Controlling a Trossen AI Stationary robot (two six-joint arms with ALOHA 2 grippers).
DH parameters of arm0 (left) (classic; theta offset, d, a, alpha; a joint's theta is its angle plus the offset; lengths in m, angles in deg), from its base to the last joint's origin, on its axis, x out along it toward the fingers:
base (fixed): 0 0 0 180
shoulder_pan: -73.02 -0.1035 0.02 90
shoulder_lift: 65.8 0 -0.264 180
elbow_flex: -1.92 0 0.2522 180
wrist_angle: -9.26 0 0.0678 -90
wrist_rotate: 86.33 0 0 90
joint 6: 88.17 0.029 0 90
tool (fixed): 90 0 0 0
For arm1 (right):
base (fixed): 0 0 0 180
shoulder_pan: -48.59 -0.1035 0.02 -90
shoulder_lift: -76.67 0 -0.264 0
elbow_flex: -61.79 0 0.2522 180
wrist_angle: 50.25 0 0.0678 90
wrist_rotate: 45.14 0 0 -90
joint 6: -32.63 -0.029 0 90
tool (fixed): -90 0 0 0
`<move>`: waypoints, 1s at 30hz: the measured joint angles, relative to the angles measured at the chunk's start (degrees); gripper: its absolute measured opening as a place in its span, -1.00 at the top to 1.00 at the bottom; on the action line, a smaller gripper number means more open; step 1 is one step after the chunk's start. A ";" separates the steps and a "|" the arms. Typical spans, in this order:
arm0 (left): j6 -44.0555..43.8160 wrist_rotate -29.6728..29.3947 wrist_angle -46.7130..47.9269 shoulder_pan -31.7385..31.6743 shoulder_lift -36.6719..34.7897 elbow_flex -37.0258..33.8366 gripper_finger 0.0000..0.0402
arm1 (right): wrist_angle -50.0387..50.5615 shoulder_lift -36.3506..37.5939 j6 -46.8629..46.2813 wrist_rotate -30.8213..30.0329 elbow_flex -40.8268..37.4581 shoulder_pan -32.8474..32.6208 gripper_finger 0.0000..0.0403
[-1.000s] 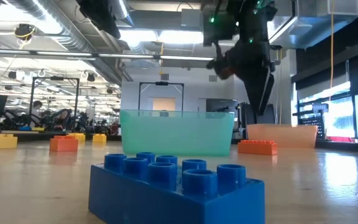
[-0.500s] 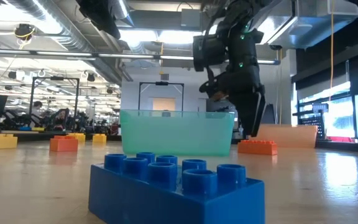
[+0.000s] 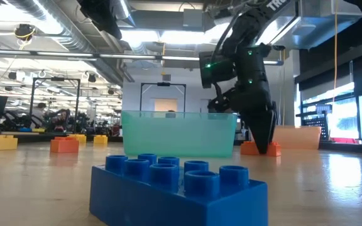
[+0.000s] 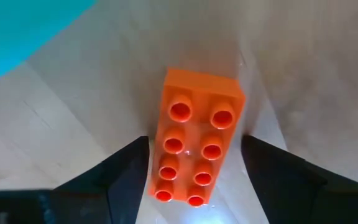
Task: Sort & place blocks by color
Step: Put the orange game piece into the orange bin
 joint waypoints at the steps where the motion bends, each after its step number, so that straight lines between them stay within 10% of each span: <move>1: 0.00 -0.02 0.00 0.00 0.00 0.02 1.00 | -0.65 0.11 -0.16 -0.05 -0.71 0.00 -0.30; 11: -0.38 -0.02 -0.22 0.00 0.00 0.00 1.00 | -1.30 -0.02 -0.30 -3.53 -1.43 -0.04 0.32; 30: -1.53 -0.02 -0.22 -0.01 0.00 0.00 1.00 | 7.38 11.77 1.22 -10.57 2.87 7.10 0.31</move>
